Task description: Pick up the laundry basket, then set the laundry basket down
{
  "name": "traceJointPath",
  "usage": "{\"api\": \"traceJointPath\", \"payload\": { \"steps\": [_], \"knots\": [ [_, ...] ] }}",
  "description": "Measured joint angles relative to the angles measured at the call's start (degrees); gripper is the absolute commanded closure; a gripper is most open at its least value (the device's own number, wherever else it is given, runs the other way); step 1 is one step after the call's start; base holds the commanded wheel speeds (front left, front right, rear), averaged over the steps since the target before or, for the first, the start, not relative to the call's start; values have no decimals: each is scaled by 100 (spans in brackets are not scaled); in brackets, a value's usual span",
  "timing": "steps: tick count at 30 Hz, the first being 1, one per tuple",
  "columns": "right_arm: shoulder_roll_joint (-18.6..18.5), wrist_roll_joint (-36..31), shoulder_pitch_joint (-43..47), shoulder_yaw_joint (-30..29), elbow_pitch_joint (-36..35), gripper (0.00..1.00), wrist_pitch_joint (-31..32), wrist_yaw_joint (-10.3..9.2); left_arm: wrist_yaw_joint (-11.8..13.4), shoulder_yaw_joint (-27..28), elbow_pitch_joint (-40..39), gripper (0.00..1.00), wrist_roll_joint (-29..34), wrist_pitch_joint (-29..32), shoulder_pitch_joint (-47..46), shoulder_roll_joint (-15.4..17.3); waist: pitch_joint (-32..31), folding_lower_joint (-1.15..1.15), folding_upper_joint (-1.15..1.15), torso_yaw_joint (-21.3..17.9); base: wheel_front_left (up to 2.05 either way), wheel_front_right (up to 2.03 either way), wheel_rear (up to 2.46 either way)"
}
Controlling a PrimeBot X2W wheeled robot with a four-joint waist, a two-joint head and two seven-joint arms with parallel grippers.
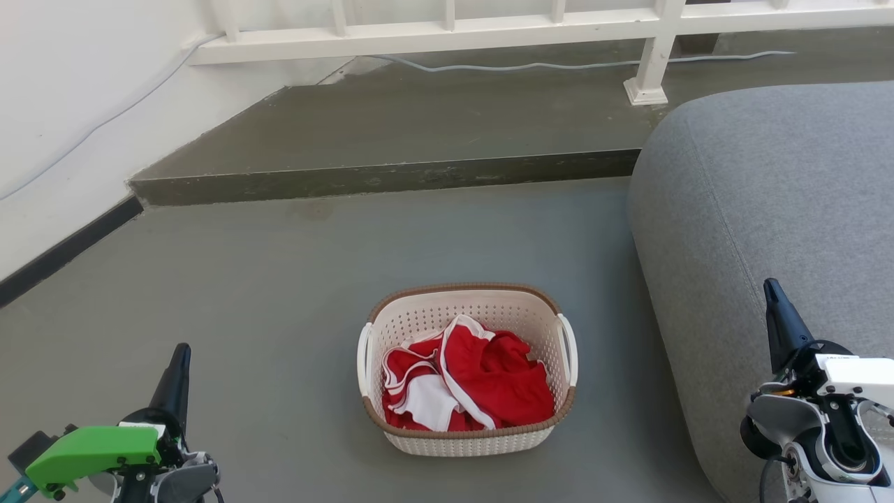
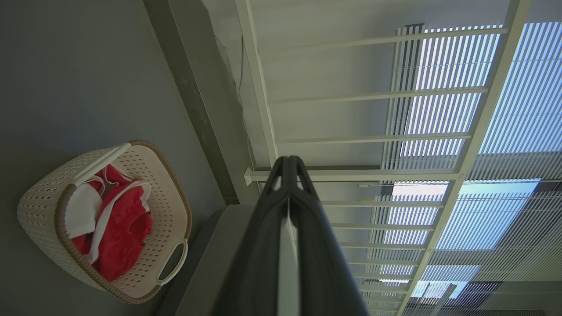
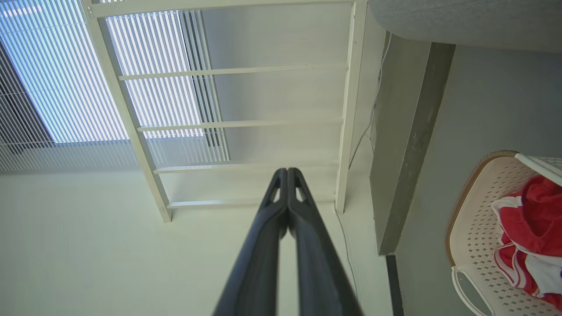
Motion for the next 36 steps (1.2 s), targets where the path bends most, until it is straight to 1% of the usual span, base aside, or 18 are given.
{"api": "traceJointPath", "payload": {
  "steps": [36],
  "knots": [
    [4, 0, -1, -11, 51, 100, 1, 1, -7, 16, 66, 100, -1, 14, -9, -1, -2, 0, 0, 0, 0, 0, 0]
  ]
}}
